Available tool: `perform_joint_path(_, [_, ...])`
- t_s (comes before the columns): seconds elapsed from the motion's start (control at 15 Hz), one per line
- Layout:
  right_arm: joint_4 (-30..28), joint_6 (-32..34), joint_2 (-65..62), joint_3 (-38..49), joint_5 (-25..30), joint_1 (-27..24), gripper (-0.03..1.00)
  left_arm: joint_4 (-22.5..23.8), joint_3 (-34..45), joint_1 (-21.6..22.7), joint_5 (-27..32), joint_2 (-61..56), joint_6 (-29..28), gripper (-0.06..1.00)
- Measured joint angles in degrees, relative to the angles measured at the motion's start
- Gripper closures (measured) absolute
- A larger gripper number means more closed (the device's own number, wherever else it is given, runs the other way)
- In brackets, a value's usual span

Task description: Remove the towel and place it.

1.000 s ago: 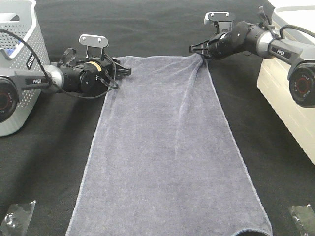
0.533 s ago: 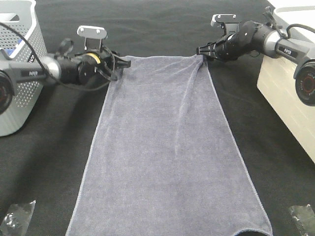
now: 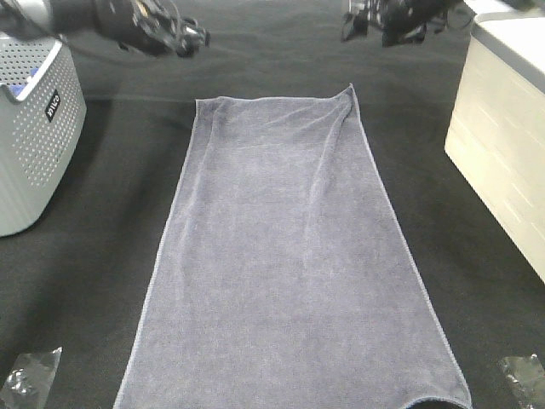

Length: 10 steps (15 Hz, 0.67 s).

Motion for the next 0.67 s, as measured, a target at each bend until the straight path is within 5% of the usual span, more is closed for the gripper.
perform_joint_path(0.07, [0.2, -0.2, -5.0, 0.0, 10.4, 0.0, 0.20, 0.0, 0.0, 0.0, 12.4, -6.1, 0.0, 0.25])
perform_joint_path(0.27, [-3.6, 1.8, -13.1, 0.0, 27.4, 0.0, 0.20, 0.3, 0.0, 1.8, 28.6, -14.8, 0.6, 0.25])
perform_joint_path(0.67, [-10.3, 10.8, -24.8, -0.1, 29.3, -3.4, 0.20, -0.7, 0.0, 13.5, 50.5, -25.1, 0.8, 0.24])
